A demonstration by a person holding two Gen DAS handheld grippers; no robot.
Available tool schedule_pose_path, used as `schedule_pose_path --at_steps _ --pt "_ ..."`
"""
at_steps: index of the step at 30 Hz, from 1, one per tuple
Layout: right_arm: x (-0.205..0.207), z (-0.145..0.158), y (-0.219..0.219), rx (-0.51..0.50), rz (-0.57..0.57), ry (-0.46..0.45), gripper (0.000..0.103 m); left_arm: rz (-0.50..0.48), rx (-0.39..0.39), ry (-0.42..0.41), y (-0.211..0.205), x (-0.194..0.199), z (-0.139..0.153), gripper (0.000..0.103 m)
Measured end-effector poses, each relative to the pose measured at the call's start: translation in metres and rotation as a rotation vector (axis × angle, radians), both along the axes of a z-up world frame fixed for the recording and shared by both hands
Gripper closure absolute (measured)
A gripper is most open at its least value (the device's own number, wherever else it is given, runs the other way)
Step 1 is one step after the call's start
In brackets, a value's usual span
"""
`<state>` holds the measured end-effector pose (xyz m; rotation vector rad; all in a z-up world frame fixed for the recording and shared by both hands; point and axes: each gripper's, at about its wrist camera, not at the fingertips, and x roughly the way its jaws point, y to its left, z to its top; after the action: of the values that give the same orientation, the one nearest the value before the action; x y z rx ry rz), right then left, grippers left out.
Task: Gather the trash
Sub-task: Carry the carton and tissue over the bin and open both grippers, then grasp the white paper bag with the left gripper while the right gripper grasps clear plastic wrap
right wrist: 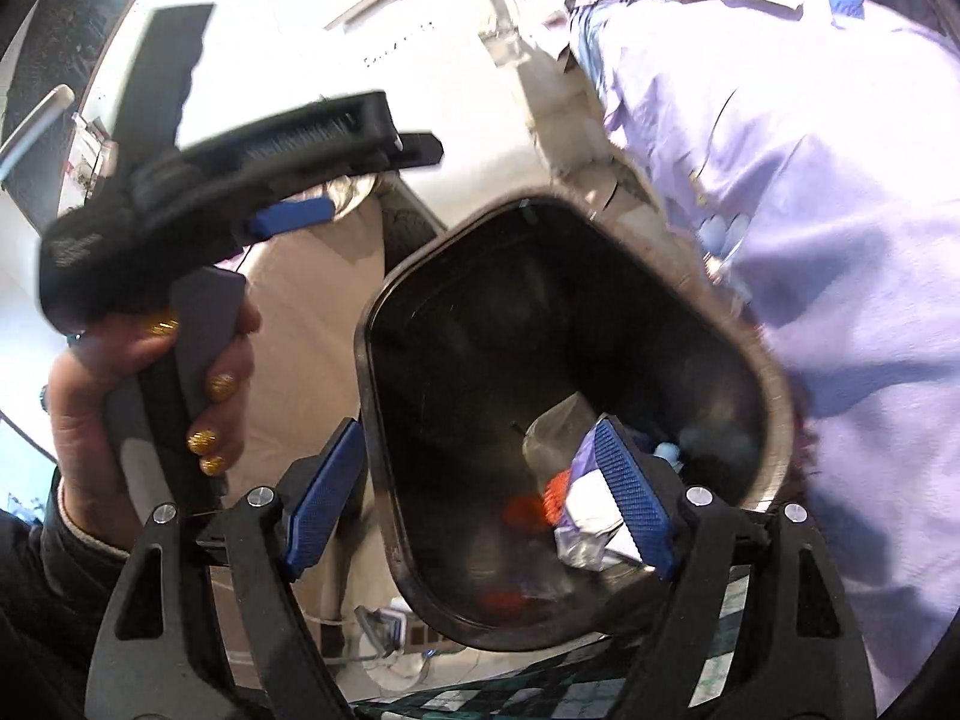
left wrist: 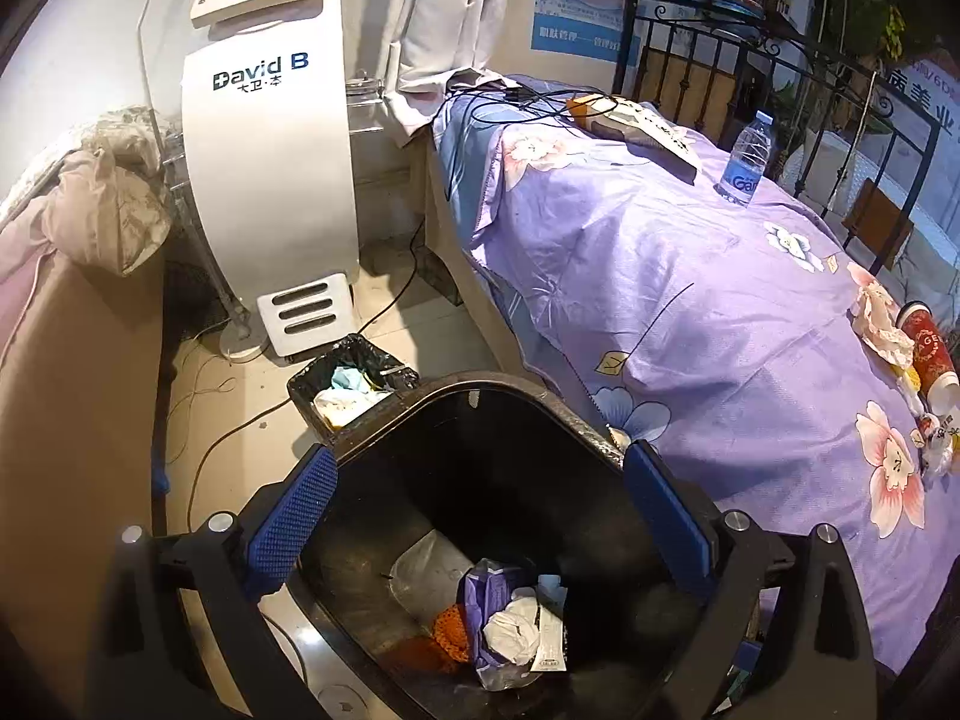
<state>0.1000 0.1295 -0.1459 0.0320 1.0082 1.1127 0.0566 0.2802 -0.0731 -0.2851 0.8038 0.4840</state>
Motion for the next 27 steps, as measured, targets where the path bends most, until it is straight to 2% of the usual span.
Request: schedule_pose_path --at_steps 5,11,16,22,27 --pt "0.002 0.021 -0.032 0.003 -0.085 -0.075 0.024 -0.082 -0.005 0.01 -0.024 0.02 0.0 0.009" --pt "0.013 0.038 -0.091 -0.014 -0.21 -0.107 0.024 -0.251 -0.037 0.013 -0.072 0.05 -0.001 0.009" --pt "0.024 0.048 -0.155 -0.017 -0.336 -0.061 0.024 -0.44 -0.035 0.031 -0.125 0.076 0.0 0.009" --pt "0.047 0.053 -0.214 -0.085 -0.465 -0.056 0.024 -0.688 -0.019 0.044 -0.186 0.105 0.004 0.009" --pt "0.074 0.061 -0.26 -0.131 -0.543 -0.036 0.024 -0.832 0.024 0.063 -0.226 0.138 0.002 0.009"
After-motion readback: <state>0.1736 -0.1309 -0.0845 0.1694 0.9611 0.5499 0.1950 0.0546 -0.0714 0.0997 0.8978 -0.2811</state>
